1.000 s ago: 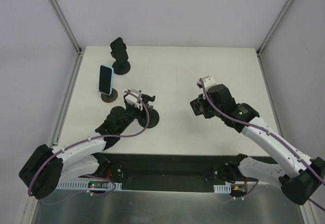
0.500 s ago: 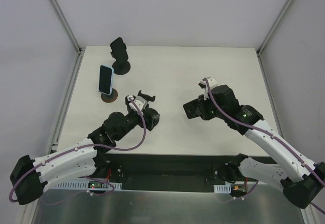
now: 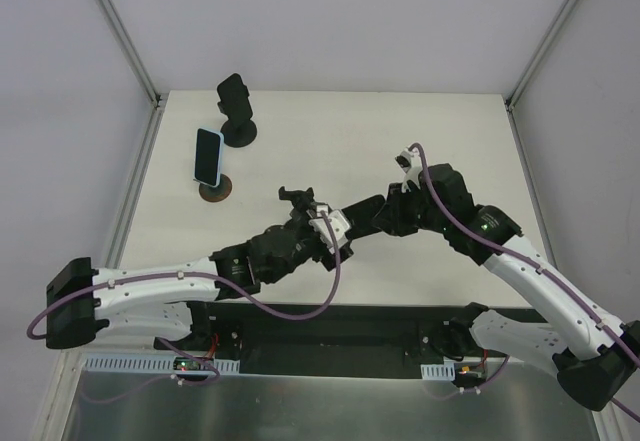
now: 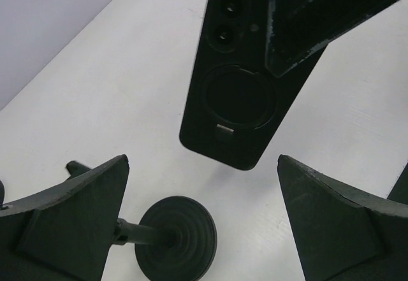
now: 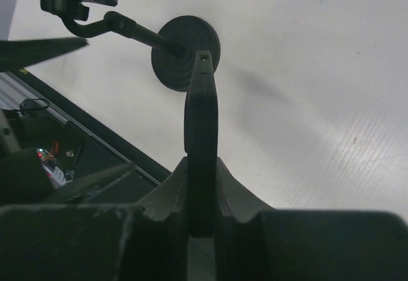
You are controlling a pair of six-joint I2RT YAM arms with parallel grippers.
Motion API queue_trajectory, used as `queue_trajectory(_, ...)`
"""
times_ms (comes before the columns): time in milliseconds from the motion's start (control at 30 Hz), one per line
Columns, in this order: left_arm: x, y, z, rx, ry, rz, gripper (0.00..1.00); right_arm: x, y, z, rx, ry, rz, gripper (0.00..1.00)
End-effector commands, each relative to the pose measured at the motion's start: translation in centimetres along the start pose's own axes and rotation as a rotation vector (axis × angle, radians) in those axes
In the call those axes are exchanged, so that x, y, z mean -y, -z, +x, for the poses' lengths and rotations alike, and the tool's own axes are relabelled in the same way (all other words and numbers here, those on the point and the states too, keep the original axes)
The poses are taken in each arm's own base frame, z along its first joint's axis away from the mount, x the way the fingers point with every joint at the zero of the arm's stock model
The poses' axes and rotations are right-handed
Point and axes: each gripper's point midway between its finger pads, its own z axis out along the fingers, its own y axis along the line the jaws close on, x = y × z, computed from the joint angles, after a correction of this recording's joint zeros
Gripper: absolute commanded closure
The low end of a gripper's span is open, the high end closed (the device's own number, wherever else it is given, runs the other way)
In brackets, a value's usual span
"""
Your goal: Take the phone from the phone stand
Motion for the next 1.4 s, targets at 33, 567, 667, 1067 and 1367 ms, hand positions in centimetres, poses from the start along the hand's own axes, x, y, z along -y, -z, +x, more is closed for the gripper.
queue_trajectory(33, 0.5, -2.3, -2.0, 0.030, -0.079, -0.058, 0.01, -4.2, 2.1, -4.7, 0.165, -0.079, -0.163, 0.99)
queue_trajectory(567, -0.2, -6.3, -2.3, -0.017, -0.235, -0.296, 0.05, -4.7, 3.4, -5.2, 0.225, -0.178, -0.201, 0.99)
queue_trajectory(667, -0.2, -6.8, -2.4, -0.016, -0.262, -0.323, 0.16, -4.5, 3.5, -5.2, 0.241, -0.202, -0.191, 0.99)
queue_trajectory(1067, 0.1, -7.1, -2.3, -0.009, -0.268, -0.368, 0.65, -2.9, 4.2, -6.1, 0.351, -0.320, -0.139, 0.94)
queue_trajectory(1367, 1.0, -7.4, -2.2, 0.004, -0.196, -0.348, 1.00, -2.4, 5.4, -7.7, 0.463, -0.357, -0.131, 0.53)
